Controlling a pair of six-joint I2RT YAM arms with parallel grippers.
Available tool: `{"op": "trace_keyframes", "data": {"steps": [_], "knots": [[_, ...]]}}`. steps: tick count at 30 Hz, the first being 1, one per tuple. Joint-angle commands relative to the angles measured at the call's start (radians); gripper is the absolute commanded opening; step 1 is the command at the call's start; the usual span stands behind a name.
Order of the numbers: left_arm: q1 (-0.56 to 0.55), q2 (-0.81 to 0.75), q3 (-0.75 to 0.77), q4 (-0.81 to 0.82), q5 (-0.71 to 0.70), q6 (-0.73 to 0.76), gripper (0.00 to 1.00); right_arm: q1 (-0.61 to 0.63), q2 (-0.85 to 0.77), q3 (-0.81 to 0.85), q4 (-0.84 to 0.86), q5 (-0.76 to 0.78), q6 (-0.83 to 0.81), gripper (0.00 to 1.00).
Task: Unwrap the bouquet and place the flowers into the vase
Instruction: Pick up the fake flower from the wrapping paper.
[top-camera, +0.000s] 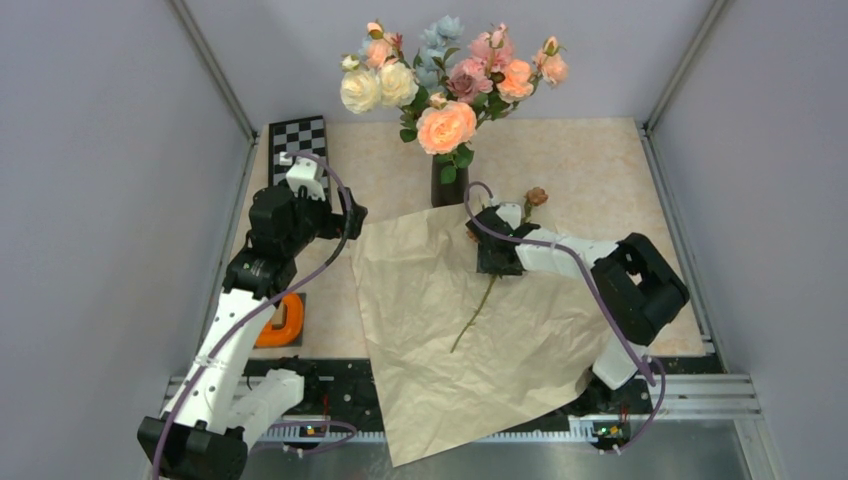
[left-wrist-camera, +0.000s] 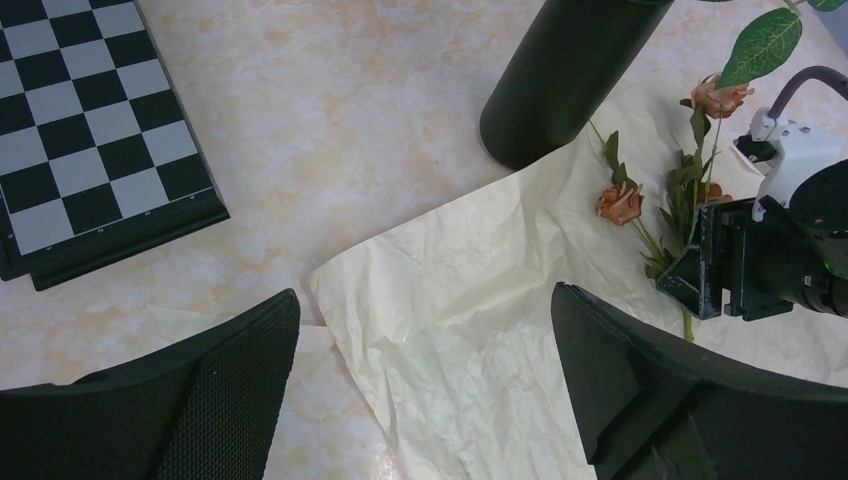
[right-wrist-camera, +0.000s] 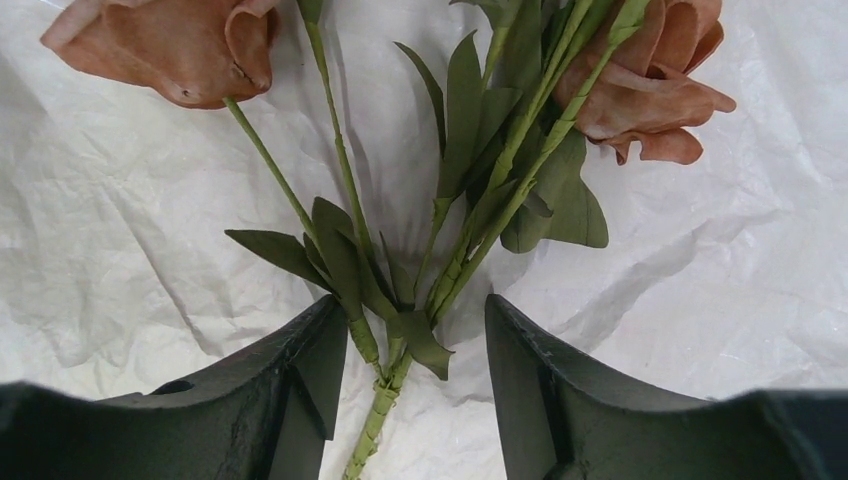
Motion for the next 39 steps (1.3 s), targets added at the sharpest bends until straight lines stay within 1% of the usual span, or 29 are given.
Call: {"op": "trace_keyframes", "data": {"steps": [1,10,15,18,23,26,32,39], "knots": [[0.0,-0.019,-0.005,0.016,-0.006,0.011,0.99,0.013,0.027,0.048,0.008,0.029,0.012,0.53],[-0.002,-0.016,-0.005,0.016,-0.001,0.013,0.99,0.013,0.06,0.062,-0.003,0.076,0.014,0.44],[-0.002,-0.015,-0.005,0.015,-0.003,0.014,0.99,0.013,0.058,0.056,0.004,0.086,0.023,0.35],[-0.002,-0.014,-0.005,0.015,-0.004,0.015,0.99,0.013,0.053,0.05,0.011,0.087,0.026,0.29],[-0.002,-0.016,-0.005,0.015,-0.004,0.017,0.99,0.013,0.047,0.04,0.028,0.084,0.032,0.09],[-0.002,-0.016,-0.005,0.014,-0.005,0.017,0.99,0.011,0.045,0.038,0.032,0.08,0.036,0.0],[-0.002,-0.019,-0.005,0.014,-0.004,0.019,0.99,0.012,0.031,0.028,0.043,0.08,0.045,0.0],[-0.002,-0.022,-0.005,0.013,-0.007,0.019,0.99,0.012,-0.036,-0.022,0.101,0.078,0.054,0.0]]}}
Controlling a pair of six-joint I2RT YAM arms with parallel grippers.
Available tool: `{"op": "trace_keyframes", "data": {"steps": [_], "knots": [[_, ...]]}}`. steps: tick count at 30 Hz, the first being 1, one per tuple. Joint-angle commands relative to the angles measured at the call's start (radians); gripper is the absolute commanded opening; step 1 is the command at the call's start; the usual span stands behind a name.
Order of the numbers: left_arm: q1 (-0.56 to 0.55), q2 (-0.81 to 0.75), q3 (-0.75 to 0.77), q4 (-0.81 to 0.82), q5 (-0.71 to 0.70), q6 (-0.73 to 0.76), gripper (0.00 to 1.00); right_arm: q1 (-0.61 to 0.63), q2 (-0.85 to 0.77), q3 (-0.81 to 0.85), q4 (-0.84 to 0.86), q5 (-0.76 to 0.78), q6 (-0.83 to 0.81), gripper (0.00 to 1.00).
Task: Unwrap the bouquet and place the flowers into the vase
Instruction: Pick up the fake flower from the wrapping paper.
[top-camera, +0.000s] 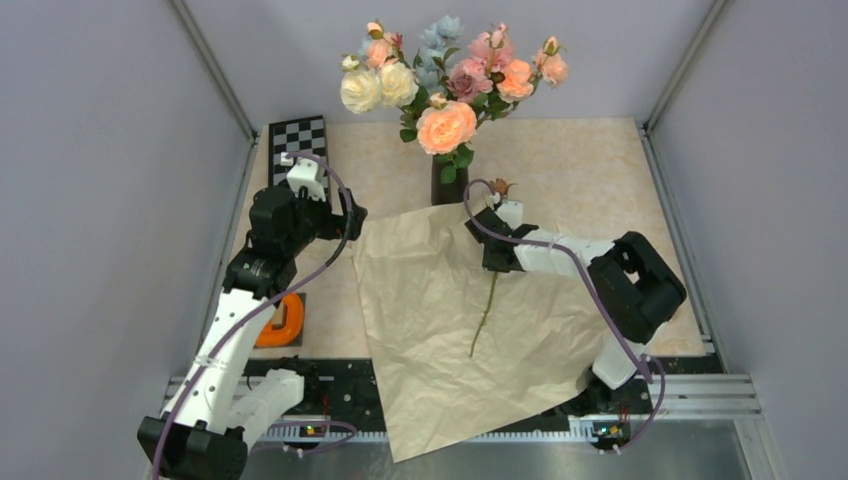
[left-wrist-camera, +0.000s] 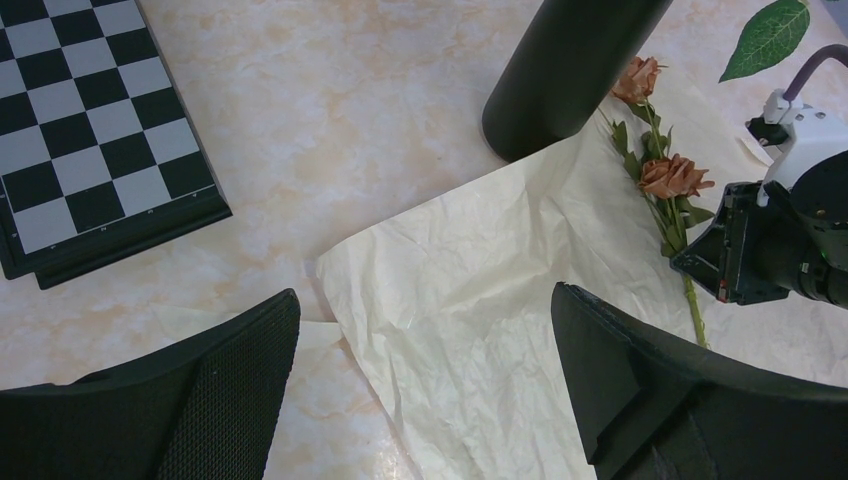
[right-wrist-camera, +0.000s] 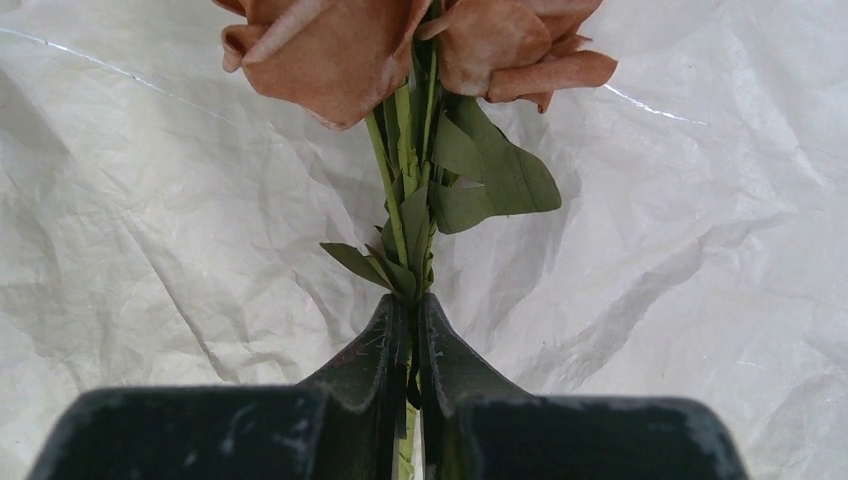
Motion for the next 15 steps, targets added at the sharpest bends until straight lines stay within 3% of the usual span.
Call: {"op": "trace_keyframes", "data": {"steps": [1,15], "knots": [[-0.001,-0.023,-0.005,0.02,-0.007,0.006,0.99,0.011,-0.081,-0.041,0.066,0.016,0.02,0.0],[-0.001,-0.031,-0.011,0.038,0.063,0.027,0.99,0.013,-0.387,-0.228,0.23,0.022,0.026,0.0]]}}
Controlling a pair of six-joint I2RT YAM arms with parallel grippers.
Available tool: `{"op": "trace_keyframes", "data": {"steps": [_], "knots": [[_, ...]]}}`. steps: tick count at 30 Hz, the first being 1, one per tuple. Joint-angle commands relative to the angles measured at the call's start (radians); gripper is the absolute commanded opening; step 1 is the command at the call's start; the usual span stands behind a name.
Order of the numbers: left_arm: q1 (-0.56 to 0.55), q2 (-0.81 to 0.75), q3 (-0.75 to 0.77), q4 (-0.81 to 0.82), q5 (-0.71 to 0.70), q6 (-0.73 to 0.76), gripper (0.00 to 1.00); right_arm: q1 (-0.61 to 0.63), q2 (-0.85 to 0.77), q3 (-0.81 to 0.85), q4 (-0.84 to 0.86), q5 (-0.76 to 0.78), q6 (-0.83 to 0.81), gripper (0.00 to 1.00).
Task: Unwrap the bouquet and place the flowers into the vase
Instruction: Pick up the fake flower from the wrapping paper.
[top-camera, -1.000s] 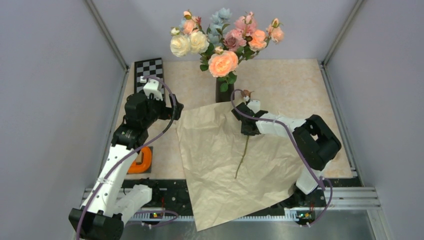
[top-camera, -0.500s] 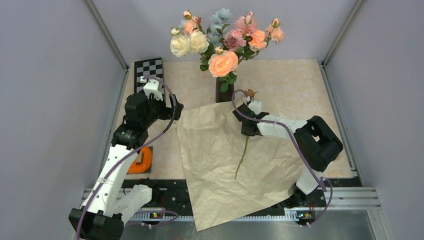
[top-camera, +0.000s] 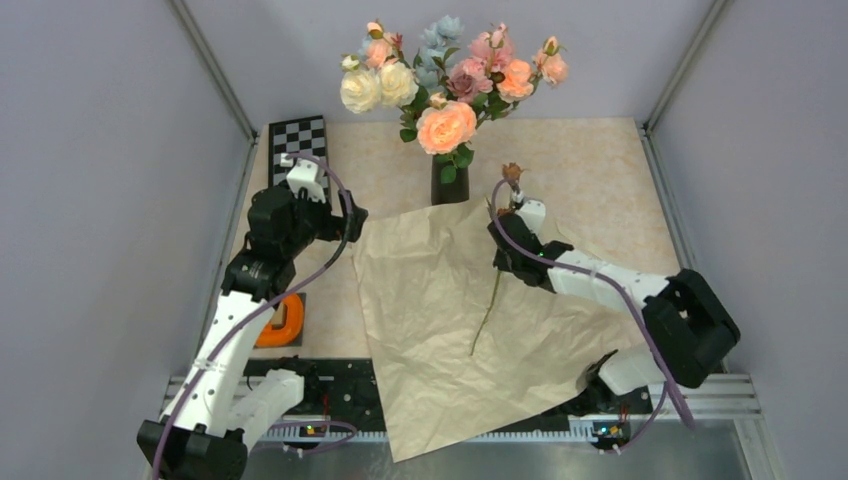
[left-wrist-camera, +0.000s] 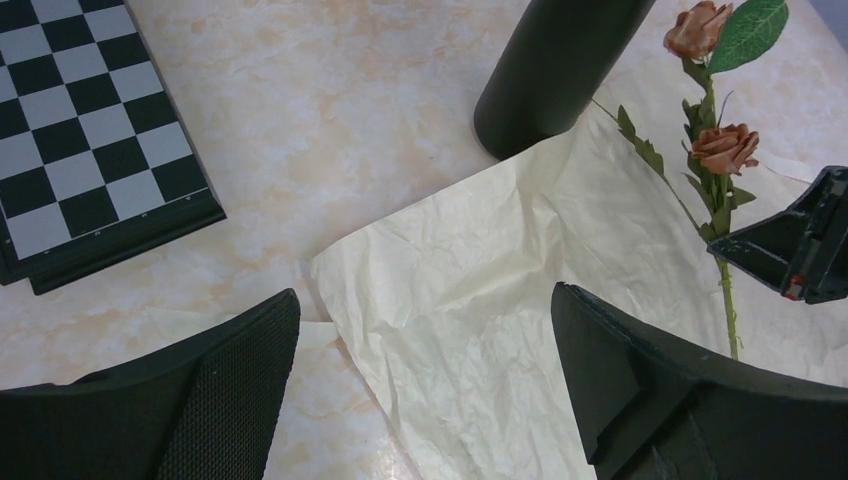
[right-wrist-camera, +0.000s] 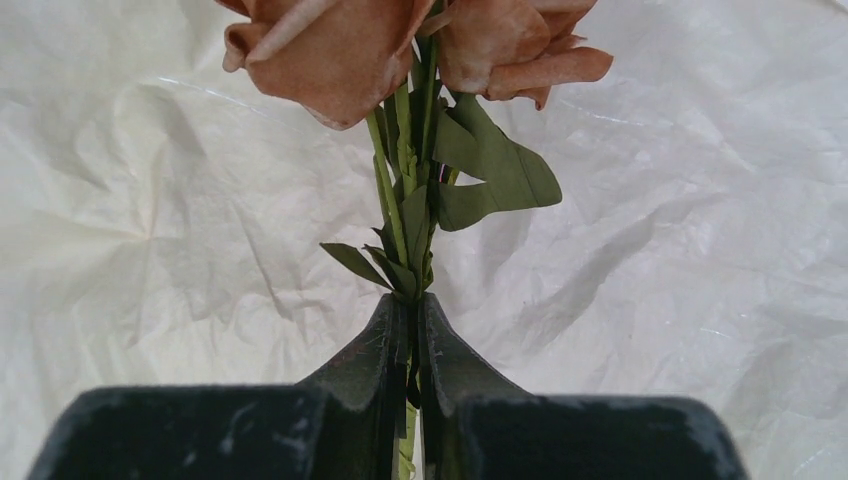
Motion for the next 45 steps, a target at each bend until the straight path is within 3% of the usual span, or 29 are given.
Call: {"op": "trace_keyframes", "data": {"steps": [1,7,13,24,28,34,45], "knots": [[-0.001,-0.021,-0.01,0.049,0.073,0.026,0.99,0.012,-0.162,-0.06,0.1,0.021,0.003,0.0],[-0.003,-0.021,-0.025,0.107,0.209,-0.039,0.99,0.013,-0.398,-0.128,0.143,0.025,-0.039,0.0],[-0.032,-0.043,-0.096,0.288,0.326,-0.241,0.99,0.013,-0.606,-0.147,0.166,-0.004,-0.141,0.0],[-0.343,0.002,-0.023,0.524,0.227,-0.452,0.99,0.013,-0.905,-0.142,0.303,-0.134,-0.291,0.0],[-0.431,0.072,0.039,0.609,0.219,-0.488,0.99,0.013,-0.93,-0.121,0.375,-0.219,-0.323,0.0],[-0.542,0.205,0.193,0.625,0.177,-0.458,0.99,0.013,-0.833,-0.053,0.444,-0.343,-0.322,0.0],[-0.626,0.344,0.381,0.505,0.044,-0.372,0.99,0.03,-0.723,-0.029,0.547,-0.426,-0.274,0.0]]}}
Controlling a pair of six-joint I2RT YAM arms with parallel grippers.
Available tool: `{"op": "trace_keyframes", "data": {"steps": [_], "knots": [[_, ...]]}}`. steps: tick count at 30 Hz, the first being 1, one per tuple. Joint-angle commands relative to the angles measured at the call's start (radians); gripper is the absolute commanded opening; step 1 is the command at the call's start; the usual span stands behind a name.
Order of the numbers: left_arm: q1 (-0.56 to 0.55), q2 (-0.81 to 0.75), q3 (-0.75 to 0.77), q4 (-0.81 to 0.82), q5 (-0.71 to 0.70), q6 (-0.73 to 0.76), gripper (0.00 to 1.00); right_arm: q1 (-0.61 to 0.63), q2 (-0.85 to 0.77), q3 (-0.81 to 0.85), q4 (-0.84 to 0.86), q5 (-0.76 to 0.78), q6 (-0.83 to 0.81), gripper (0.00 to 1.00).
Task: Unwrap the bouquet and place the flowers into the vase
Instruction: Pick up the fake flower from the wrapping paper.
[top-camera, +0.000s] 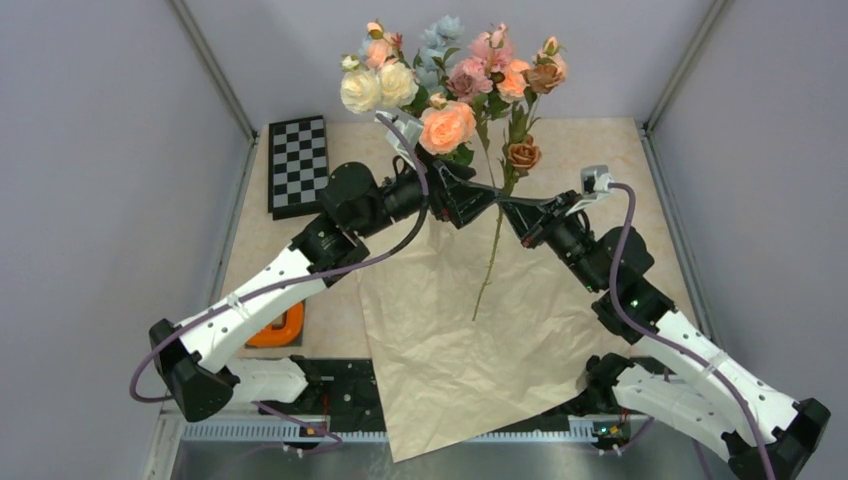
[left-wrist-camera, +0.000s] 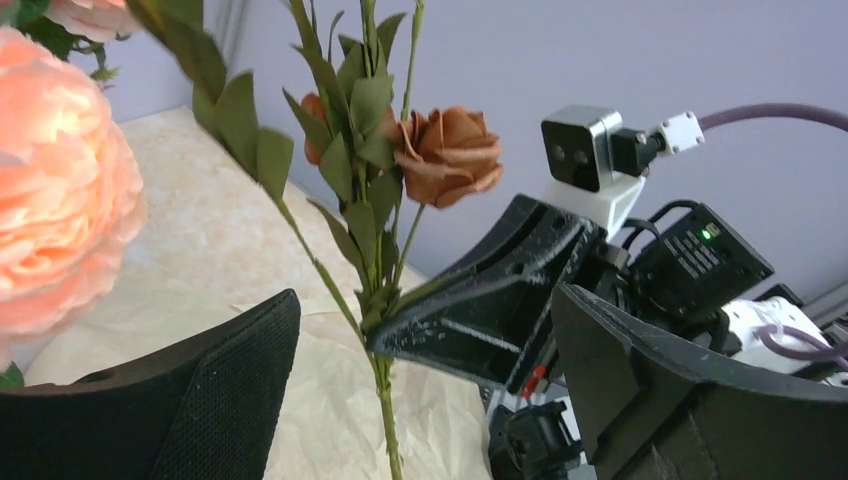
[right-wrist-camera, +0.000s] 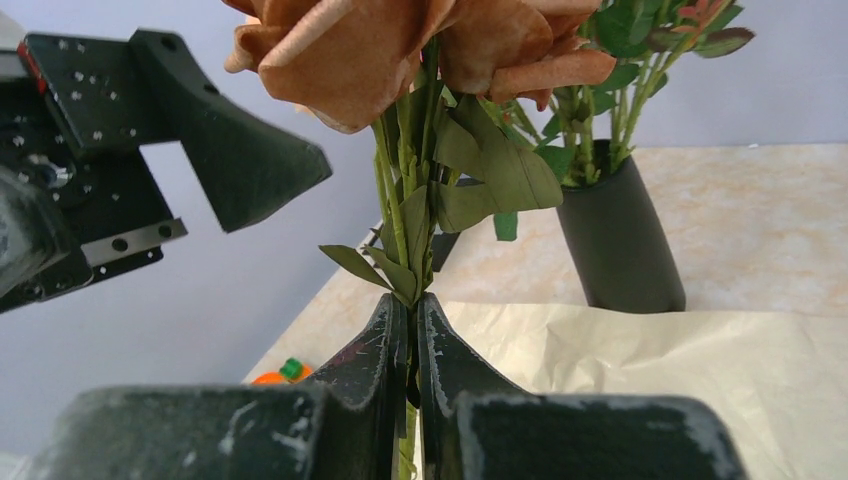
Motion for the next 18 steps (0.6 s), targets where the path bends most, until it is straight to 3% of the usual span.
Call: {"op": "trace_keyframes", "data": {"steps": [1,7,18], "knots": [[-0.027,0.029,0.098,-0.057,-0.102,0.075,0.99,0.032,0.012,0.061,0.091,-0.049,0.012,0.0],[-0.063,0.045,0.128,-0.127,-0.223,0.141,0.99,0.042,0.027,0.072,0.101,-0.054,0.004,0.0],[-0.102,0.098,0.18,-0.154,-0.223,0.162,0.99,0.095,0.084,0.1,0.089,-0.017,-0.037,0.0]]}}
